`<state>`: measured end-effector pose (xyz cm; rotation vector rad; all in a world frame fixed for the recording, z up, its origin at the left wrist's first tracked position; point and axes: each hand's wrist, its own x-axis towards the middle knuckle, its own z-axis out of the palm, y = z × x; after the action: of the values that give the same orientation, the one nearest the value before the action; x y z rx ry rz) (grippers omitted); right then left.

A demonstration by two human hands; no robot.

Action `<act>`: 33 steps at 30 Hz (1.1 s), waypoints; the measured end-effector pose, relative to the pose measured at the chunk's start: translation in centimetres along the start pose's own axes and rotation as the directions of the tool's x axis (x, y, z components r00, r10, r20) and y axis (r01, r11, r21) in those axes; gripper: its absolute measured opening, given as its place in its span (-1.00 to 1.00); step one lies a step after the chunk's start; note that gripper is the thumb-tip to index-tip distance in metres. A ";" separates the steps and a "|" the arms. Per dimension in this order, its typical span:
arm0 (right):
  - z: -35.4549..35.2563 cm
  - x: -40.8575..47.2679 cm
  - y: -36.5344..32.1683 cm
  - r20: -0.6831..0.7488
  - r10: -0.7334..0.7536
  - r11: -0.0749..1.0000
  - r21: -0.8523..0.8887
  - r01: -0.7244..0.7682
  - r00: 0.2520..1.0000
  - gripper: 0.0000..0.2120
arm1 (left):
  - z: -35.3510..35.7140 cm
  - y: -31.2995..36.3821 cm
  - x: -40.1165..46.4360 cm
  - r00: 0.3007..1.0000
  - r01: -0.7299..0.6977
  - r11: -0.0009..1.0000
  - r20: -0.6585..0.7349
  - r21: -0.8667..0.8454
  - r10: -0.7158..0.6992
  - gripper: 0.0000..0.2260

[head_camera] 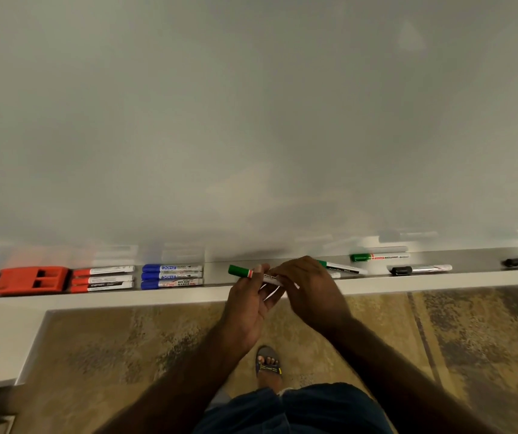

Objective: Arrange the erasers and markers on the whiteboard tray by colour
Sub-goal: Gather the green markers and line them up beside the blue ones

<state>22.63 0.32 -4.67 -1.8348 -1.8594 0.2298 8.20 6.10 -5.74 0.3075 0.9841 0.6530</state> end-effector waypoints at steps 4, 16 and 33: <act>-1.6 -0.1 3.2 -0.037 0.211 0.972 -0.098 -0.214 0.977 -0.71 | -0.4 0.4 0.1 1.000 0.009 1.000 0.010 0.025 -0.009 -0.68; -4.1 -1.4 8.8 0.164 0.478 0.863 -0.273 -0.426 0.863 -0.65 | -1.3 1.1 0.2 1.000 0.018 0.997 0.021 0.074 -0.020 -0.66; -2.1 0.7 1.3 0.062 0.256 0.966 0.027 -0.258 0.965 -0.80 | -1.7 1.1 0.1 0.998 0.015 0.990 0.052 0.141 -0.022 -0.69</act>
<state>24.81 0.64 -3.36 -2.0632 -1.6394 0.4080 6.39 6.93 -6.10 0.4373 0.9819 0.5572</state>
